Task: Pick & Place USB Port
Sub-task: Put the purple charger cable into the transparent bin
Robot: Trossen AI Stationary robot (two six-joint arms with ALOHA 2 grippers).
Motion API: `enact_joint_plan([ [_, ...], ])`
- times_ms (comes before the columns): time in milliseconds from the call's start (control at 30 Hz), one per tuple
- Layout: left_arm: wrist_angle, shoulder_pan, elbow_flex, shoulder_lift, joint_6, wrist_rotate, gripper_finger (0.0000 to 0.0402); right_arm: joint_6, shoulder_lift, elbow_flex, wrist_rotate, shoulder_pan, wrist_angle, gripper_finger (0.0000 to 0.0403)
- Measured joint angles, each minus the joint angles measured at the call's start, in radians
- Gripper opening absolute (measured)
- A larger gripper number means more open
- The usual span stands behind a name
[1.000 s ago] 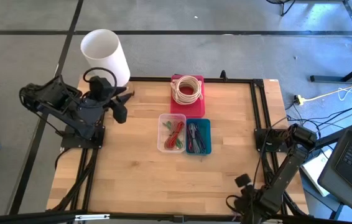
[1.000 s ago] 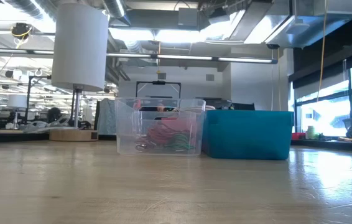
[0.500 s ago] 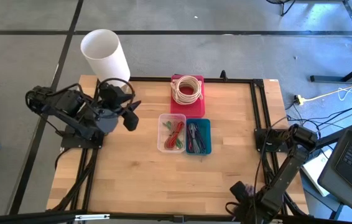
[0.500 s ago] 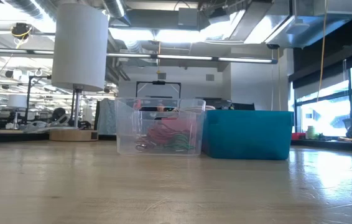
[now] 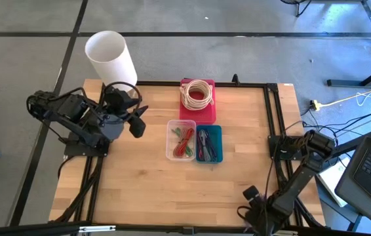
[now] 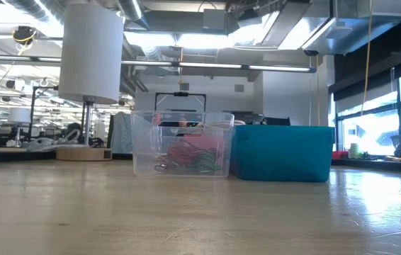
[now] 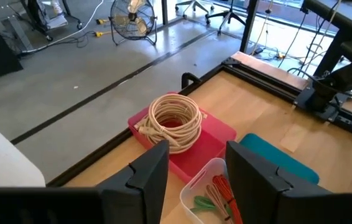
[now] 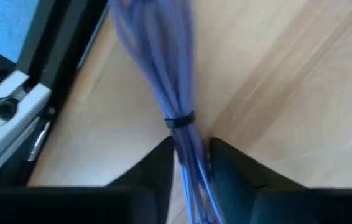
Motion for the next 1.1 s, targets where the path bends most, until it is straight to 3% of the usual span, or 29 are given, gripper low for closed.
enact_joint_plan([
  [200,0.0,0.0,0.0,0.0,0.015,0.004,0.0149,0.055,0.004,0.034,-0.006,-0.028,-0.096,0.0019],
  [400,0.0,0.0,0.0,0.0,0.058,0.043,0.0152,0.183,-0.031,0.172,0.043,-0.042,-0.439,0.0017],
  [600,0.0,0.0,0.0,0.0,0.068,0.085,0.0149,0.357,-0.11,0.399,0.308,-0.087,-0.84,0.0016],
  [800,0.001,0.001,0.0,0.0,0.087,0.083,0.0151,0.62,-0.317,0.463,0.737,-0.222,-0.762,0.0016],
  [900,0.008,0.001,0.0,0.0,0.123,0.083,0.0151,0.629,-0.418,0.476,0.937,-0.277,-0.69,0.0016],
  [967,0.017,0.001,0.0,0.0,0.15,0.082,0.0149,0.497,-0.477,0.477,1.009,-0.306,-0.568,0.0016],
  [1100,0.078,0.001,0.0,0.0,0.223,0.058,0.0145,0.059,-0.545,0.476,0.991,-0.387,-0.199,0.0016],
])
